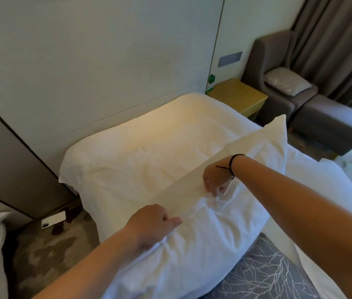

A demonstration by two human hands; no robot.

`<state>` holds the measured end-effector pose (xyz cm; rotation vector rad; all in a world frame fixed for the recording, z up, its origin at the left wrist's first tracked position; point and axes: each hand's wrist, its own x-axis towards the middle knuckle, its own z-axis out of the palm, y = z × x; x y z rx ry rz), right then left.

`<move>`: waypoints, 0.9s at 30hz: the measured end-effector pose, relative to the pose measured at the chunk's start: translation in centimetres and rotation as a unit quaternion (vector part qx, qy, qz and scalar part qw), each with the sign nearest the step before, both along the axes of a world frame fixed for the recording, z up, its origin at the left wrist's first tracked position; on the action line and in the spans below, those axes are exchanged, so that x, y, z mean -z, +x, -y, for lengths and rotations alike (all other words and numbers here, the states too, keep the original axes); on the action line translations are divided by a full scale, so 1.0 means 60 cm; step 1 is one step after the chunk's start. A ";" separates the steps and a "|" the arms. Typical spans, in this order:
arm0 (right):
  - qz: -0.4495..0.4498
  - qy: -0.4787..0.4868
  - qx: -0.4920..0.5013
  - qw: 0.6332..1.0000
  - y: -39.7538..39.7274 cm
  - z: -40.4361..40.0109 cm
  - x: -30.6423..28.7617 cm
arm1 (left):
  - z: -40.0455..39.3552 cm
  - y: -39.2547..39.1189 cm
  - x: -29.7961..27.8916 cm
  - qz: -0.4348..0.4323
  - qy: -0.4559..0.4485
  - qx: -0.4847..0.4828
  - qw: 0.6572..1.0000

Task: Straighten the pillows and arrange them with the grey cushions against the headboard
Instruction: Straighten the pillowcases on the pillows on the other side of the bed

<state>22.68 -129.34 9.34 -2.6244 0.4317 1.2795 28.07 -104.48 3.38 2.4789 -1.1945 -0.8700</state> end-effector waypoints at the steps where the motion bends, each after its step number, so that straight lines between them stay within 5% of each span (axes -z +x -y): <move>1: -0.041 -0.015 -0.051 0.998 -0.004 0.002 -0.005 | 0.000 0.001 0.001 -0.004 -0.007 -0.004 1.000; 6: -0.107 -0.145 -0.127 0.975 -0.018 0.018 -0.001 | -0.004 0.015 -0.001 -0.063 -0.041 -0.036 0.997; 10: -0.076 -0.132 -0.127 0.980 -0.017 0.028 -0.002 | 0.000 0.024 -0.001 -0.093 -0.044 -0.073 0.992; 15: 0.098 -0.052 -0.016 0.994 -0.008 0.061 -0.001 | 0.000 0.041 0.001 -0.119 -0.036 -0.058 0.991; 19: 0.278 -0.042 0.059 0.958 -0.002 0.076 0.005 | -0.003 0.040 0.008 -0.156 -0.090 -0.095 0.979; 27: 0.324 -0.099 0.007 0.941 -0.046 0.079 0.096 | -0.024 0.040 0.021 -0.046 -0.110 -0.148 0.982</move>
